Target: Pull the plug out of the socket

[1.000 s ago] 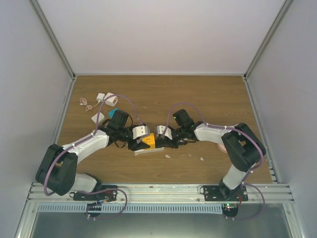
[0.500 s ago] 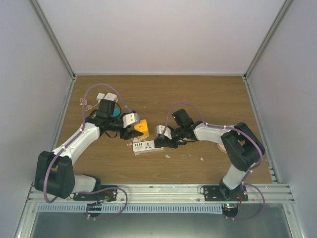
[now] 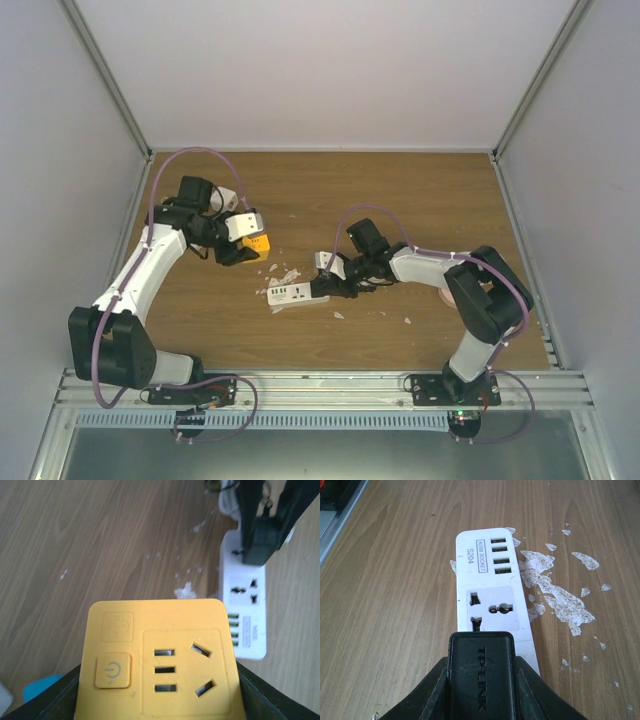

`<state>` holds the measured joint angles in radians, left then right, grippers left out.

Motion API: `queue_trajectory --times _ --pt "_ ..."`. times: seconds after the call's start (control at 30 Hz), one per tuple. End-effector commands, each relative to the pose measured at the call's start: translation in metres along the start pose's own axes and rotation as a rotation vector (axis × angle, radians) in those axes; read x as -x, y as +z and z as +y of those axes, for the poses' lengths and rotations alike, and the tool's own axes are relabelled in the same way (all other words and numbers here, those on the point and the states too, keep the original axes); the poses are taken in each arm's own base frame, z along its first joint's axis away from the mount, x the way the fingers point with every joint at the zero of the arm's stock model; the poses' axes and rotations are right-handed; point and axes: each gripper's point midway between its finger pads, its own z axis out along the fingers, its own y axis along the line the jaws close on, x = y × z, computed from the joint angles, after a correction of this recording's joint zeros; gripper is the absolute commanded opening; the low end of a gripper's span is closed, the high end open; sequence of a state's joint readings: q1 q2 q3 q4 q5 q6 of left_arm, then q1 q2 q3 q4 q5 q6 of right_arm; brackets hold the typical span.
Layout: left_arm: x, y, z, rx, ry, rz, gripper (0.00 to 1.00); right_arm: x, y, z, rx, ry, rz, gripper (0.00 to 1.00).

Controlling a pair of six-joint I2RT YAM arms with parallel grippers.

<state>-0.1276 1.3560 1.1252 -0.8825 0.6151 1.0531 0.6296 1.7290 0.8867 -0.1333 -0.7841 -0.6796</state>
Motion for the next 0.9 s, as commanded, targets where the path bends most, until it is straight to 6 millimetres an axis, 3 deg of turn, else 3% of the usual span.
queue_trajectory --times 0.0,0.17,0.33,0.87 --pt "-0.03 -0.021 0.012 0.054 0.045 0.217 0.13 -0.006 0.007 -0.001 0.004 0.016 0.03 0.16" --pt "-0.089 -0.049 0.037 0.195 0.19 0.564 0.13 -0.004 0.005 -0.002 -0.004 0.011 0.03 0.16" --pt "-0.14 -0.074 0.04 0.183 0.297 0.815 0.17 -0.004 0.005 -0.003 -0.005 0.012 0.031 0.16" --pt "-0.233 -0.094 0.057 -0.004 0.28 1.205 0.19 -0.004 0.005 -0.002 -0.001 0.013 0.032 0.16"
